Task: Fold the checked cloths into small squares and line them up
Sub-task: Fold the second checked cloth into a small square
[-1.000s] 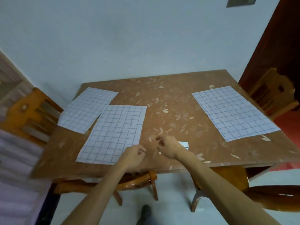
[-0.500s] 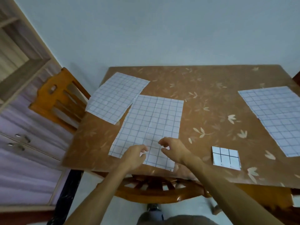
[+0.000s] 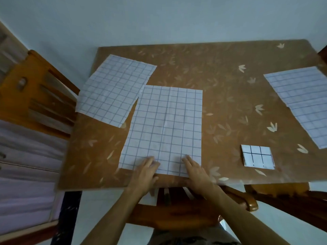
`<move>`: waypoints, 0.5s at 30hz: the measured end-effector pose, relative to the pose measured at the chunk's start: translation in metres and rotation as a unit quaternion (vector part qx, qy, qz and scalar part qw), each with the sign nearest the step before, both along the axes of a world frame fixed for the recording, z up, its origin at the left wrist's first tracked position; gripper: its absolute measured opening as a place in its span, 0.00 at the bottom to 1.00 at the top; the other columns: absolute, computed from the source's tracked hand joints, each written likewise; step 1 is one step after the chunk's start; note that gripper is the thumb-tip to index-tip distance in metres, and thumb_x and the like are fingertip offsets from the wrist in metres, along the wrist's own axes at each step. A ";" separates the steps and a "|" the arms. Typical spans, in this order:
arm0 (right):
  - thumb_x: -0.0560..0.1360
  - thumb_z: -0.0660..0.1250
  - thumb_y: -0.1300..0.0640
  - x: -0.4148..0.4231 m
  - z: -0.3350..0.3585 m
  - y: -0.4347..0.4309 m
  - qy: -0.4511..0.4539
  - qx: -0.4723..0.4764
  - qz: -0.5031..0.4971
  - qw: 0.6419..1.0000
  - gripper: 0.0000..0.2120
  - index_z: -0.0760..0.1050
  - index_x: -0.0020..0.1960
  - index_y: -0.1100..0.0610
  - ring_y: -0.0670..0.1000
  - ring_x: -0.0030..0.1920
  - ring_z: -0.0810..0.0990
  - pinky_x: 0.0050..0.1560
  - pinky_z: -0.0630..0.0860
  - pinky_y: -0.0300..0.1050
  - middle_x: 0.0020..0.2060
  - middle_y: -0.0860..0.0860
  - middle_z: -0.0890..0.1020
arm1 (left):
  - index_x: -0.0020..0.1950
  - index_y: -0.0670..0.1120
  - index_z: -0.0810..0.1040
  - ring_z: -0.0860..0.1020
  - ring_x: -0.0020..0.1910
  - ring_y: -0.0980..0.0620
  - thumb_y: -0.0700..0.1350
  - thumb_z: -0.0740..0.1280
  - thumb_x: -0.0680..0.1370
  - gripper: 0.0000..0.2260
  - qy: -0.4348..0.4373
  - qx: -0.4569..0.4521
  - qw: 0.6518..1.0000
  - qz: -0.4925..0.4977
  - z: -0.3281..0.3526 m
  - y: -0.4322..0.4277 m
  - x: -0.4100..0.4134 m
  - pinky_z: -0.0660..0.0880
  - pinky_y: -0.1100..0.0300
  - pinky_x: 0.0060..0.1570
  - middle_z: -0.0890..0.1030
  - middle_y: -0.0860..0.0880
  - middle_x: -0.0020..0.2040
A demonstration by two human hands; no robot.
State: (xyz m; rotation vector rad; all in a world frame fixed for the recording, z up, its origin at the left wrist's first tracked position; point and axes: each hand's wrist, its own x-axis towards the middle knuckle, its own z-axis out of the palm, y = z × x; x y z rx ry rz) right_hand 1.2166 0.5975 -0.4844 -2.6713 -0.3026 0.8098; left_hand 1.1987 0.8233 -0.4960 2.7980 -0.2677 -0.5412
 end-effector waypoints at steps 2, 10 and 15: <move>0.76 0.68 0.57 -0.004 -0.009 -0.003 -0.002 -0.016 0.012 1.000 0.38 0.50 0.78 0.49 0.54 0.77 0.53 0.74 0.61 0.57 0.79 0.50 0.50 | 0.74 0.52 0.67 0.61 0.75 0.49 0.48 0.68 0.79 0.24 -0.018 0.005 1.000 -0.006 -0.006 0.002 0.001 0.70 0.52 0.69 0.60 0.50 0.77; 0.76 0.68 0.59 0.003 -0.018 -0.014 -0.045 -0.034 0.046 0.997 0.35 0.55 0.77 0.49 0.53 0.73 0.60 0.72 0.63 0.50 0.77 0.48 0.56 | 0.58 0.48 0.82 0.75 0.59 0.49 0.44 0.77 0.70 0.17 -0.055 -0.051 0.996 0.044 -0.024 0.008 0.019 0.75 0.55 0.54 0.79 0.52 0.57; 0.76 0.69 0.57 0.001 -0.021 -0.017 -0.060 -0.036 0.052 0.996 0.33 0.58 0.76 0.49 0.51 0.72 0.62 0.70 0.63 0.48 0.76 0.46 0.58 | 0.39 0.49 0.82 0.77 0.44 0.53 0.42 0.81 0.63 0.11 -0.132 -0.068 0.989 0.025 -0.033 0.009 0.014 0.76 0.57 0.43 0.81 0.55 0.40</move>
